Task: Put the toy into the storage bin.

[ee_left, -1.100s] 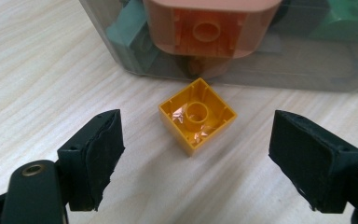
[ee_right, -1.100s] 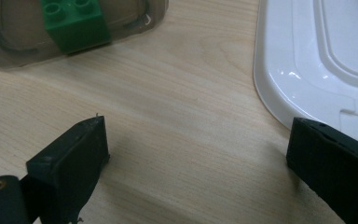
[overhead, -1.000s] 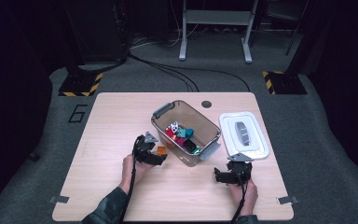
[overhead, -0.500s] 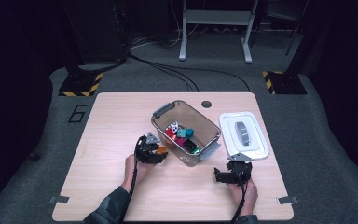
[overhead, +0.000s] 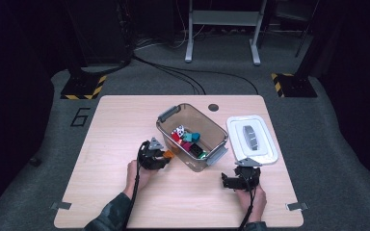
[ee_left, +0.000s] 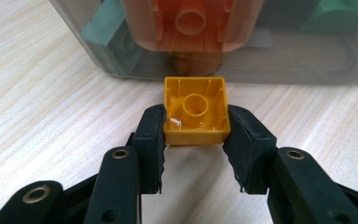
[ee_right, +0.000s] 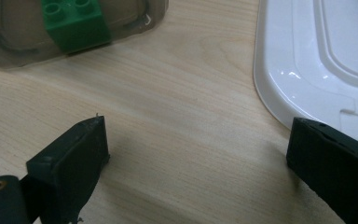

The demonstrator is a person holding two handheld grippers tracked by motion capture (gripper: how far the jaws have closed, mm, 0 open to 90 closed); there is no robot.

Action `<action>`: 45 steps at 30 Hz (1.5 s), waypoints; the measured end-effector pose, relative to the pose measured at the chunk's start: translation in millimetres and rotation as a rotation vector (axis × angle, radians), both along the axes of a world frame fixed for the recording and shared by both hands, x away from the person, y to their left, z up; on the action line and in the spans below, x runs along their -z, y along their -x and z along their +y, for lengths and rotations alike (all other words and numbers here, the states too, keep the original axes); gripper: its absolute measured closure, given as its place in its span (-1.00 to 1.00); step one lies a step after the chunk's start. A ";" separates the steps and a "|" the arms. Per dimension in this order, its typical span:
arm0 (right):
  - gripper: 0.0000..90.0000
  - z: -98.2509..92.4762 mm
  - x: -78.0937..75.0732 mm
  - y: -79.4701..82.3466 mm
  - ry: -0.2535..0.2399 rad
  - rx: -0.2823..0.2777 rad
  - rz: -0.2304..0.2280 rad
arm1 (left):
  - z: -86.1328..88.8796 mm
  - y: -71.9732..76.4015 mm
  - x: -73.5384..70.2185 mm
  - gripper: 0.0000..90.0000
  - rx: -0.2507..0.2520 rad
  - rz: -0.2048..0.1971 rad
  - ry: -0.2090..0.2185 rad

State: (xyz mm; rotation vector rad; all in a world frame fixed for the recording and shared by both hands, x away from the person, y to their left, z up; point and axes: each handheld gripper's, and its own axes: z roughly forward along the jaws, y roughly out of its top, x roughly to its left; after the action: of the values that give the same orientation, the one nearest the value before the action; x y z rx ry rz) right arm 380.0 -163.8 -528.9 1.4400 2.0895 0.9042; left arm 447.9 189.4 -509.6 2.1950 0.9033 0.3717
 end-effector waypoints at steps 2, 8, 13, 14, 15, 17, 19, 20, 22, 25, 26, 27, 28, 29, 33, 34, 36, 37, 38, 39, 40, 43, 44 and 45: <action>-0.90 0.0 0.0 0.0 0.000 0.000 0.000 | 1.8 2.2 -3.0 0.31 0.002 -0.008 0.002; -0.90 0.0 0.0 0.0 0.000 0.000 0.000 | 10.1 8.8 -15.8 0.31 0.007 -0.029 0.001; -0.90 0.0 0.0 0.0 0.000 0.000 0.000 | 19.7 13.4 -28.6 0.31 0.009 -0.040 0.002; -0.90 0.1 0.0 0.0 0.000 0.001 0.001 | 21.7 14.4 -31.7 0.31 0.008 -0.049 0.001; -0.90 0.0 0.0 0.0 0.000 0.000 0.000 | 23.7 15.1 -35.0 0.31 0.010 -0.050 0.001; -0.90 0.0 0.0 0.0 0.000 0.000 -0.001 | 26.5 17.4 -41.5 0.31 -0.003 -0.064 0.012; -0.90 0.0 0.0 0.0 0.000 0.000 0.000 | 29.9 18.4 -49.2 0.31 -0.003 -0.066 0.010; -0.90 0.0 0.0 0.0 0.000 0.000 0.000 | 32.2 18.2 -53.4 0.31 0.003 -0.079 0.002; -0.90 0.1 0.0 0.1 0.000 0.001 0.001 | 35.0 18.8 -60.7 0.31 -0.012 -0.097 0.016; -0.90 0.1 0.0 0.0 0.000 0.001 0.000 | 38.9 19.0 -75.4 0.31 -0.025 -0.116 0.024; -0.90 0.0 0.0 0.0 0.000 0.000 0.000 | 40.1 18.5 -80.9 0.31 -0.023 -0.128 0.022; -0.90 0.0 0.0 0.0 0.000 0.000 0.000 | 41.4 17.7 -87.3 0.31 -0.021 -0.129 0.009; -0.90 0.1 0.0 0.0 0.000 0.001 0.000 | 41.2 17.3 -90.5 0.31 -0.027 -0.144 0.023; -0.90 0.0 0.0 0.0 0.000 0.000 -0.001 | 41.3 16.1 -97.7 0.31 -0.026 -0.156 0.013; -0.90 0.1 0.0 0.0 0.000 0.001 0.000 | 36.6 7.8 -117.0 0.31 -0.016 -0.177 0.004; -0.90 0.0 0.0 0.0 0.000 0.000 0.000 | 34.9 4.6 -121.8 0.31 -0.005 -0.174 -0.015; -0.90 0.0 0.0 0.0 0.000 0.000 0.000 | 29.5 -1.6 -127.1 0.31 -0.006 -0.170 -0.013; -0.90 0.0 0.0 -0.1 0.000 0.000 -0.001 | 26.5 -6.9 -131.1 0.31 0.009 -0.169 -0.029; -0.90 0.1 0.0 0.0 -0.001 0.000 0.000 | 22.7 -10.8 -132.5 0.31 0.012 -0.166 -0.033; -0.90 0.0 0.0 0.0 0.000 0.000 0.000 | 18.9 -14.9 -133.9 0.31 0.019 -0.153 -0.038; -0.90 0.0 0.0 0.0 0.000 0.001 0.000 | 15.3 -19.1 -134.4 0.31 0.027 -0.150 -0.049; -0.90 0.0 0.0 0.0 0.000 0.000 0.000 | 2.7 -27.0 -134.7 0.31 0.045 -0.128 -0.067; -0.90 0.0 0.0 -0.1 0.000 0.000 0.000 | -1.4 -29.2 -134.2 0.31 0.048 -0.123 -0.072; -0.90 0.0 0.0 -0.1 0.000 0.000 0.000 | -4.9 -31.3 -133.9 0.31 0.053 -0.118 -0.082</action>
State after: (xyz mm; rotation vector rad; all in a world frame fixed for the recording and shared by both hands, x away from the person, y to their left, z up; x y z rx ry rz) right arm 380.1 -163.8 -528.9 1.4400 2.0893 0.9046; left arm 479.2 184.5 -375.7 2.2408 0.7762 0.5147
